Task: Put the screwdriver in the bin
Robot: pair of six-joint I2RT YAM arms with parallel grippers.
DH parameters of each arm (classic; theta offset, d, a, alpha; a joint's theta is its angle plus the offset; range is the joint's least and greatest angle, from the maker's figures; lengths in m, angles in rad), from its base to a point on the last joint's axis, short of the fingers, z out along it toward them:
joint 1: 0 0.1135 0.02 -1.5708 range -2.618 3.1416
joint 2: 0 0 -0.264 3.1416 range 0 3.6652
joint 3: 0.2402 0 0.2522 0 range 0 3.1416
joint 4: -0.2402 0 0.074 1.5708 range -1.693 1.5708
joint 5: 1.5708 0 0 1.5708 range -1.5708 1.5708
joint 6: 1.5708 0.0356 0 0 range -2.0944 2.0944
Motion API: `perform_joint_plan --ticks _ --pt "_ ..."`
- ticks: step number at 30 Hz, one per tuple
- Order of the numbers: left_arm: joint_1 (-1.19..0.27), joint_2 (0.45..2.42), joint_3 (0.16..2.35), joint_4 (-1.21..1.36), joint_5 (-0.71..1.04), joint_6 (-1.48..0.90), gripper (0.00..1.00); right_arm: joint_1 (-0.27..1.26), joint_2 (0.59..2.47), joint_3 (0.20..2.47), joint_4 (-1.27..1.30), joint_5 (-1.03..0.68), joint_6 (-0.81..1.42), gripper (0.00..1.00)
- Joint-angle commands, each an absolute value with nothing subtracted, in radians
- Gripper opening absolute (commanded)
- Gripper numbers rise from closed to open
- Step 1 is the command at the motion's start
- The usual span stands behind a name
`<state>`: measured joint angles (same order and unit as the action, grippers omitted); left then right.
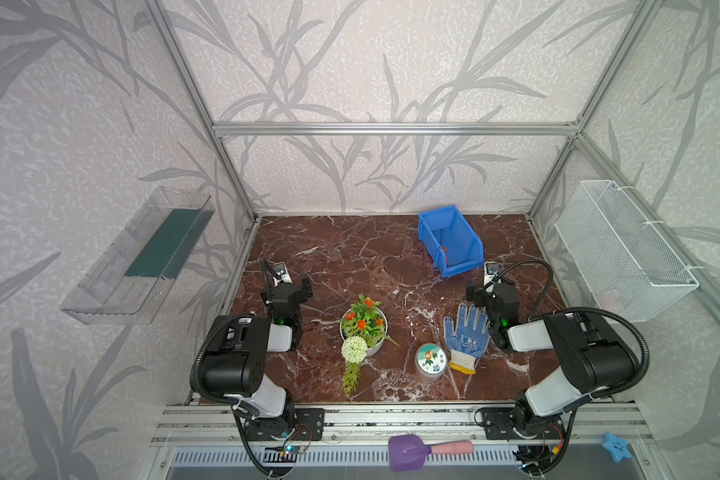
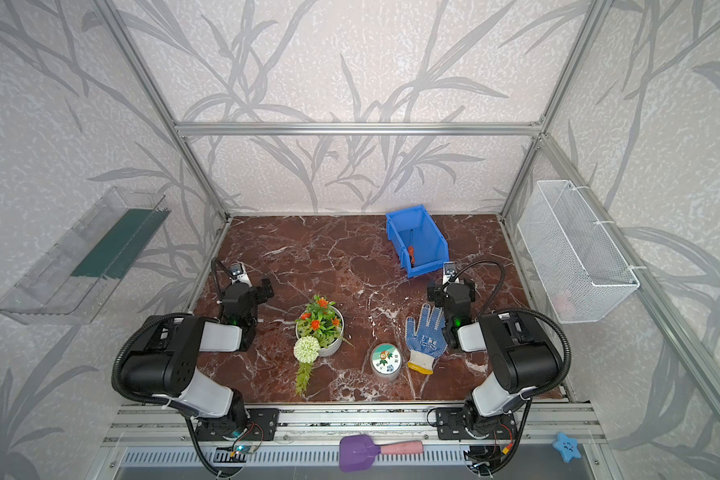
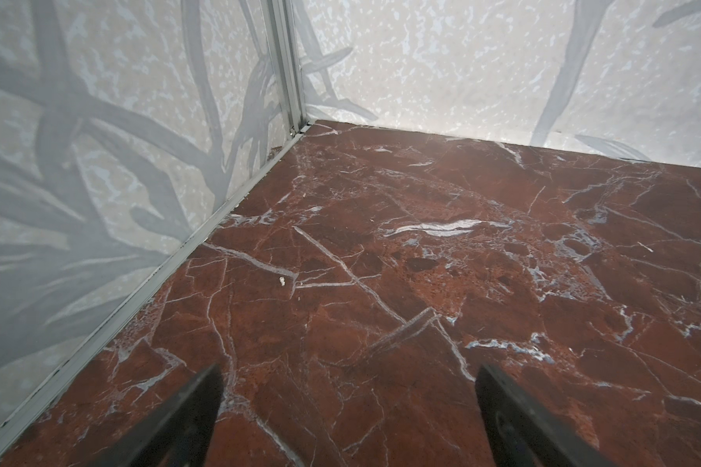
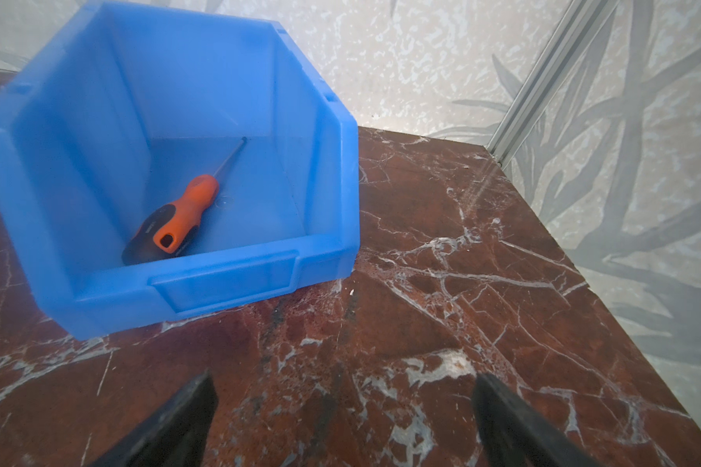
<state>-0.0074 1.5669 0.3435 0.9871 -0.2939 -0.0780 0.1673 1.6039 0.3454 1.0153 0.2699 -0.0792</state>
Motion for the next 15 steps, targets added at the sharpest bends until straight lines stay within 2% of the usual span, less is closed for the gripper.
perform_joint_plan --ticks 1,15 --pt "-0.012 1.575 0.364 0.99 -0.304 -0.056 0.99 0.16 1.594 0.362 1.014 0.25 -0.076 0.99" --pt "-0.012 1.575 0.363 0.992 -0.304 -0.056 0.99 0.149 1.591 0.362 1.008 0.23 -0.071 0.99"
